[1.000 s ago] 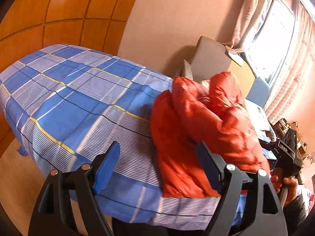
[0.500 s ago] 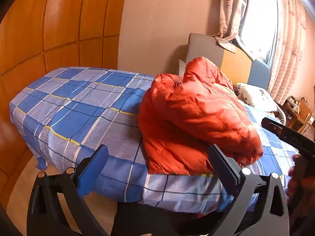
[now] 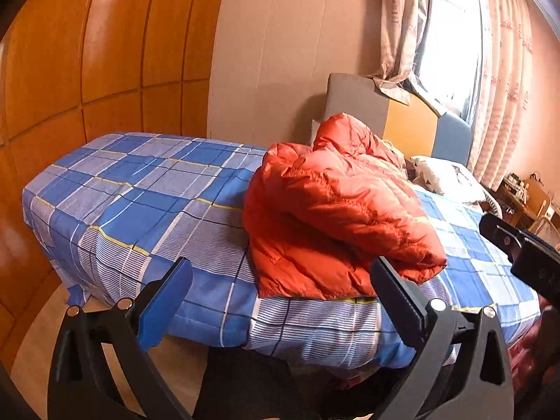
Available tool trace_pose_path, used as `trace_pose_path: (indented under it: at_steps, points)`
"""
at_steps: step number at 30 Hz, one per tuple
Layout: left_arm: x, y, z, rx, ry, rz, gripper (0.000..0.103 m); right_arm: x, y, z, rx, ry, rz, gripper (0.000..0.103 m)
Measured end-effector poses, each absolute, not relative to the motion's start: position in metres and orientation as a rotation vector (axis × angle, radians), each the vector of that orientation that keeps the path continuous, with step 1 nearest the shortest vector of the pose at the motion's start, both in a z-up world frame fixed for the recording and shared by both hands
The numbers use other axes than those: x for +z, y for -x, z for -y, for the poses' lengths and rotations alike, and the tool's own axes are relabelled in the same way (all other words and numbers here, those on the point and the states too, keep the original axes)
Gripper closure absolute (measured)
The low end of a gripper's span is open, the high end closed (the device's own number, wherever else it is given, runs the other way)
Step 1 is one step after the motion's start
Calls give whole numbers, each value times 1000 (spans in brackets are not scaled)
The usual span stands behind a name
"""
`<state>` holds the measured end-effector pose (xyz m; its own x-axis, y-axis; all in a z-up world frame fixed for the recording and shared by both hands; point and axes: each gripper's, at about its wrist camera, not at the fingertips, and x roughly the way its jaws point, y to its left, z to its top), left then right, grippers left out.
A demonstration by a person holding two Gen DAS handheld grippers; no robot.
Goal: Fold large clothes
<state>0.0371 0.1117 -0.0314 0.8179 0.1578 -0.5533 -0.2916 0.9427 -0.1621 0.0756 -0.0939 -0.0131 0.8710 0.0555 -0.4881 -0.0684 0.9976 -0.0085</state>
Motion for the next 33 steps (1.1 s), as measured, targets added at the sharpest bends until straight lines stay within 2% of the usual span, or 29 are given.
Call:
trace_pose_path:
  at_steps: [18, 28, 33]
  points:
    - [-19, -29, -79, 294, 108, -518, 2, -13, -55, 109, -7, 54, -498, 3]
    - [-28, -32, -101, 347, 184, -541, 2, -27, -69, 124, -17, 4, -566, 3]
    - [-29, -30, -118, 390, 222, -526, 2, -24, -66, 121, -4, 17, -544, 3]
